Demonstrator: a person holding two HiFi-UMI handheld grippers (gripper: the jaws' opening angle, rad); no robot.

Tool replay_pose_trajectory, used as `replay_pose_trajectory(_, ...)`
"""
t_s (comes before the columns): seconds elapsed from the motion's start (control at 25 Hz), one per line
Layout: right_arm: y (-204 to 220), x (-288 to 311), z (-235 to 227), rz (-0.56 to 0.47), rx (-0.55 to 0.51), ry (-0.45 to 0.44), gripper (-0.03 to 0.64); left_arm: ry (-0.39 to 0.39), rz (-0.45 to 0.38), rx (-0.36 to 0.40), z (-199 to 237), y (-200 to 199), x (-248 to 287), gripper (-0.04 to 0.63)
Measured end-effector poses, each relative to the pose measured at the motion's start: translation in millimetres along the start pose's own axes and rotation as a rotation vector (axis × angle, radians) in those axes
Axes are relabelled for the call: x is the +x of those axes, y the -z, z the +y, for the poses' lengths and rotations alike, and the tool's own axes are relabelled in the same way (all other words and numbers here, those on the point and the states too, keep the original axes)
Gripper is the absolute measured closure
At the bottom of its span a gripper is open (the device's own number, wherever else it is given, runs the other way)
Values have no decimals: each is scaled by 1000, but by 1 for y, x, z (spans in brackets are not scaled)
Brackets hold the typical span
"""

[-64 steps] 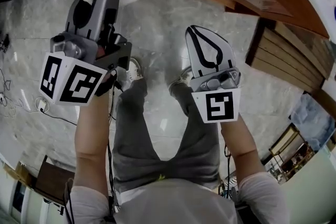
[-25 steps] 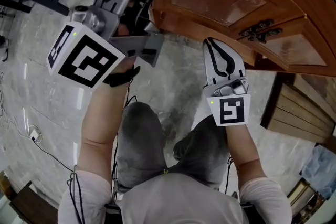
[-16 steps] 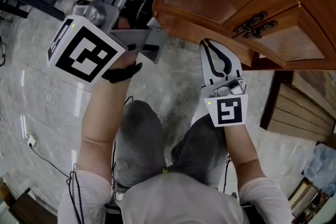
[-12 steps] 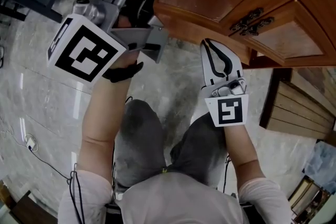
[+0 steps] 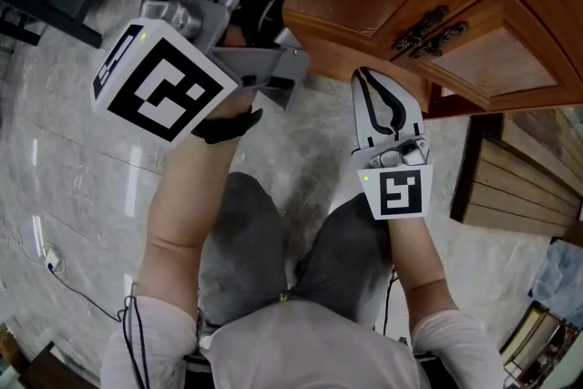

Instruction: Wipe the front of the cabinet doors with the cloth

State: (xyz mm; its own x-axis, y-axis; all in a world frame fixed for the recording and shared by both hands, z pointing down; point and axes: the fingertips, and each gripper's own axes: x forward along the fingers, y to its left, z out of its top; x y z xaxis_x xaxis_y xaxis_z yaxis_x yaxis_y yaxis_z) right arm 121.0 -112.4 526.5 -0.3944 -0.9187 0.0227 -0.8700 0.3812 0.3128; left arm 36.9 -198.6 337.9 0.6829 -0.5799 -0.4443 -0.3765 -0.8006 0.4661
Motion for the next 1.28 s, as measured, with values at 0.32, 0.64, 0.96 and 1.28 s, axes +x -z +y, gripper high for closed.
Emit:
replay_pose_trajectory(0.32, 10, -16, -18, -14, -11, 32, 575, 51, 32, -16, -25, 36, 18, 537)
replay_pose_trajectory(0.64, 4, -20, -21, -9, -12, 53, 575, 88, 49, -37, -39, 44, 26, 537)
replay_pose_trajectory(0.96, 9, -26, -26, -14, -8, 37, 575, 70, 65, -20, -42, 57, 27, 537)
replay_pose_trajectory(1.28, 14, -14, -4, -39, -2, -9, 575, -13, 50, 55, -11, 35, -11, 537)
